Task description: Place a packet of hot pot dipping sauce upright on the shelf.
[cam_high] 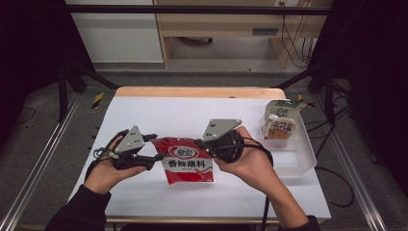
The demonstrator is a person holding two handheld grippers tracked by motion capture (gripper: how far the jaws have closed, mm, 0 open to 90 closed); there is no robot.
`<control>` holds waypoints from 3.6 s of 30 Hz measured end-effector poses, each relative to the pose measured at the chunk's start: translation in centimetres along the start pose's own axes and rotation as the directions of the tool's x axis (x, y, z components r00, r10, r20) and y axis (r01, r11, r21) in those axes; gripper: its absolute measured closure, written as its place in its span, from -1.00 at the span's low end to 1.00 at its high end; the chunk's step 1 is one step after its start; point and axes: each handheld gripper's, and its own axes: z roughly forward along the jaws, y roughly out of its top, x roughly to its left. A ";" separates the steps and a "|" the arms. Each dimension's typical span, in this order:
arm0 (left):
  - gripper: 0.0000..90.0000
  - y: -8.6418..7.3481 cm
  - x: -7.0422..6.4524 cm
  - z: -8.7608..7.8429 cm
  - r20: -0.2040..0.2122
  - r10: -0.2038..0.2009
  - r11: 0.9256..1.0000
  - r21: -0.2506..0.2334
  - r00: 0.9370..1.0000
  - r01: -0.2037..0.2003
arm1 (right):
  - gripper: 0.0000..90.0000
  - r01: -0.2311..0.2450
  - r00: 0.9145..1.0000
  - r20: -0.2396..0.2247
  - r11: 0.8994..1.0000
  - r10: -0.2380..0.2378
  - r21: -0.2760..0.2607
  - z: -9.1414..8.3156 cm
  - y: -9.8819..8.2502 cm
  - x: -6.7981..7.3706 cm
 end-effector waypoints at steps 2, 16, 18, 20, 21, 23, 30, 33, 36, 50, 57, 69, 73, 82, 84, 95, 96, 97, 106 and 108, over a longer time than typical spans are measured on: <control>0.04 0.4 0.0 0.0 0.027 0.011 1.000 -0.003 1.000 -0.011 | 1.00 -0.001 1.000 -0.005 1.000 0.001 -0.002 0.0 0.1 0.1; 1.00 2.2 -0.7 -0.2 0.122 0.019 1.000 0.020 0.992 -0.021 | 1.00 -0.007 1.000 -0.012 1.000 0.007 0.001 -1.1 -0.5 -0.5; 1.00 2.8 -0.7 -0.5 0.110 0.027 0.999 0.017 0.994 -0.029 | 1.00 -0.006 1.000 -0.013 1.000 0.006 -0.006 -1.5 -0.5 -0.6; 1.00 3.5 -0.6 -0.8 0.102 0.030 0.999 0.021 0.994 -0.032 | 1.00 0.000 1.000 -0.015 1.000 0.000 -0.011 -1.9 -0.5 -0.7; 1.00 3.8 -0.5 -1.0 0.103 0.031 0.999 0.023 0.994 -0.033 | 1.00 0.003 1.000 -0.016 1.000 -0.003 -0.009 -2.0 -0.5 -0.8; 1.00 4.4 -0.3 -1.2 0.099 0.039 0.999 0.032 0.994 -0.042 | 0.95 0.017 1.000 -0.018 1.000 -0.017 -0.005 -2.2 -0.4 -0.8; 1.00 5.1 -0.2 -1.7 0.080 0.066 0.996 0.055 0.995 -0.070 | 0.42 0.046 0.999 0.006 0.998 -0.046 0.033 -2.0 -0.6 -1.3; 1.00 5.1 -0.2 -1.7 0.080 0.063 0.996 0.055 0.995 -0.068 | 0.15 0.056 0.998 0.013 0.997 -0.056 0.055 -1.6 -0.8 -1.3; 1.00 5.2 -0.3 -1.7 0.079 0.070 0.996 0.055 0.994 -0.074 | -0.04 0.070 0.997 0.013 0.995 -0.072 0.072 -1.1 -1.0 -1.3; 1.00 5.4 -0.7 -1.6 0.093 0.085 0.995 0.046 0.992 -0.090 | 0.48 0.092 0.996 -0.025 0.982 -0.090 0.163 1.1 -0.1 -1.8; 1.00 5.2 -0.6 -1.6 0.089 0.075 0.996 0.037 0.993 -0.079 | 0.95 0.094 0.995 -0.046 0.977 -0.087 0.190 1.3 0.4 -1.6; 0.44 4.2 -0.4 -1.6 0.062 0.013 0.999 -0.032 0.998 -0.011 | 0.99 0.129 0.992 -0.038 0.961 -0.124 0.243 0.5 2.1 -1.9; -0.19 3.4 -0.8 -1.3 0.011 0.005 0.999 -0.039 1.000 -0.004 | 0.99 0.123 0.992 -0.022 0.960 -0.122 0.250 0.0 2.0 -2.5; -0.80 0.2 -1.7 -0.2 -0.057 -0.065 0.998 -0.029 0.996 0.063 | 1.00 0.064 0.997 0.027 0.968 -0.073 0.244 -1.3 1.0 -4.0; -0.83 -0.7 -1.9 -0.1 -0.065 -0.082 0.996 -0.033 0.995 0.080 | 0.99 0.062 0.997 0.030 0.968 -0.071 0.242 -1.6 0.9 -4.3; -0.85 -6.5 -1.4 0.3 -0.127 -0.173 0.984 0.012 0.977 0.176 | 0.99 0.031 0.995 0.082 0.979 -0.048 0.202 -5.0 1.0 -5.7; -0.85 -6.9 -1.4 0.2 -0.136 -0.180 0.983 0.009 0.974 0.183 | 0.99 0.025 0.995 0.089 0.980 -0.044 0.197 -5.4 1.0 -5.8; -0.85 -7.3 -1.4 0.0 -0.140 -0.188 0.982 0.007 0.972 0.191 | 0.99 0.023 0.994 0.100 0.981 -0.043 0.193 -5.8 1.0 -5.9; -0.86 -10.0 -1.3 -0.9 -0.213 -0.244 0.969 -0.017 0.946 0.246 | 1.00 -0.022 0.987 0.161 0.989 -0.002 0.149 -9.0 0.1 -6.8; -0.86 -10.3 -1.3 -1.0 -0.230 -0.253 0.967 -0.023 0.940 0.255 | 1.00 -0.031 0.985 0.173 0.990 0.006 0.141 -9.7 -0.2 -7.0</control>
